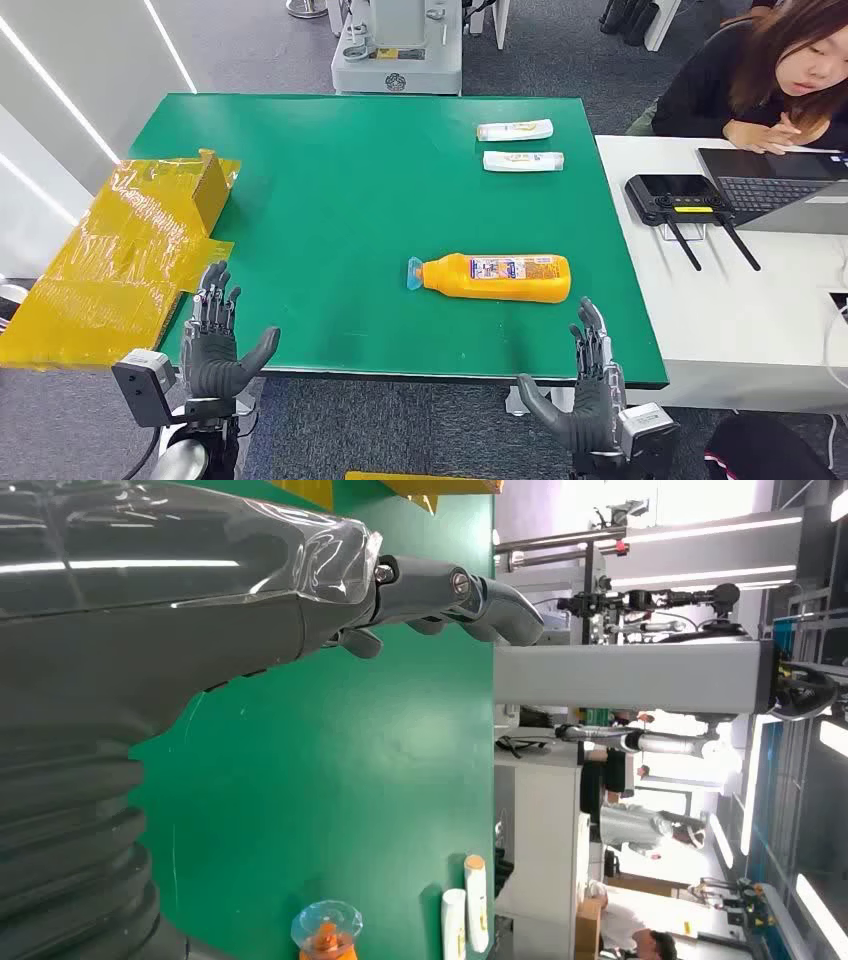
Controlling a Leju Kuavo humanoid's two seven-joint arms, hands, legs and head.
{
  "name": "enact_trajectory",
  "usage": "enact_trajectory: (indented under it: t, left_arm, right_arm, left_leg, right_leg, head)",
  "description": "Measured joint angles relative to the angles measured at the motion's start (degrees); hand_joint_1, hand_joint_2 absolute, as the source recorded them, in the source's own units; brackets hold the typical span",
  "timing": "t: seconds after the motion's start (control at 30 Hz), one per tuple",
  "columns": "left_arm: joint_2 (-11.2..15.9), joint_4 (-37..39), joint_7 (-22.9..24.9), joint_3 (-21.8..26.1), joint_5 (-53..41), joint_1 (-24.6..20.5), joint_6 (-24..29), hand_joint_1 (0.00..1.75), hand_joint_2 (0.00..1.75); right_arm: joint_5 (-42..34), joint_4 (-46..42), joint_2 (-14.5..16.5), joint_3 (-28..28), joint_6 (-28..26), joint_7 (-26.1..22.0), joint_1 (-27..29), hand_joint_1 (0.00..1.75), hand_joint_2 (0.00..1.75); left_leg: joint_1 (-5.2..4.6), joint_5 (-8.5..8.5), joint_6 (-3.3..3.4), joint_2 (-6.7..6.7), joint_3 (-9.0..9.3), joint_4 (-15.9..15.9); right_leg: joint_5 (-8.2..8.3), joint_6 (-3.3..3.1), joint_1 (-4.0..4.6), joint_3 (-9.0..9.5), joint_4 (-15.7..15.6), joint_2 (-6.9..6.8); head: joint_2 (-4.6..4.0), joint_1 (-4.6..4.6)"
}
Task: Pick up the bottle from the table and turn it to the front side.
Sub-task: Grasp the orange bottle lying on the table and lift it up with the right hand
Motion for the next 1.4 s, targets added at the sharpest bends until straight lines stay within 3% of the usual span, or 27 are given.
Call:
enact_trajectory:
  t: [0.43,0.7,1.0,1.2,1.4]
  left_arm:
    - [-0.65,0.29,-0.15,-0.01,0.10,-2.34,-0.37,0.00,1.75]
    - [-1.98,2.58,0.01,-0.21,-0.08,-5.94,-1.12,0.00,1.75]
    - [-2.53,4.33,0.02,-0.47,-0.07,-7.16,-1.52,0.00,1.75]
    - [-2.70,6.08,0.02,-0.78,0.22,-9.24,-2.02,0.00,1.75]
    - [-3.33,8.35,0.01,-0.98,-0.43,-11.45,-3.46,0.00,1.75]
  right_arm:
    - [2.32,0.00,-0.16,-1.20,0.69,-0.03,-0.24,0.00,1.75]
    - [7.05,0.70,-3.52,-2.36,-0.02,-0.20,-0.71,0.00,1.75]
    - [9.21,1.21,-5.31,-2.73,-0.59,0.27,-1.47,0.00,1.75]
    - [14.85,4.39,-7.52,-2.77,1.23,3.66,-7.12,0.00,1.75]
    - [28.91,13.60,-9.58,-1.54,-0.50,7.51,-18.49,0.00,1.75]
  left_leg:
    - [0.00,0.00,0.00,0.00,0.01,0.00]
    - [-0.01,0.00,0.00,0.00,0.01,0.02]
    - [0.00,0.00,0.00,0.00,0.02,0.01]
    - [-0.01,0.04,-0.01,0.03,0.02,0.01]
    - [-0.01,0.11,0.02,0.05,0.03,0.06]
  right_leg:
    - [0.00,0.00,0.00,0.00,0.00,0.00]
    - [0.01,0.00,-0.01,0.01,0.00,0.01]
    - [0.01,-0.01,0.00,-0.01,0.00,0.02]
    - [0.06,-0.02,0.00,0.01,0.01,0.05]
    - [0.17,0.03,-0.01,0.02,0.02,0.06]
  head:
    - [0.00,0.00]
    - [0.00,0.01]
    - [0.00,-0.01]
    - [0.00,0.00]
    - [0.00,-0.01]
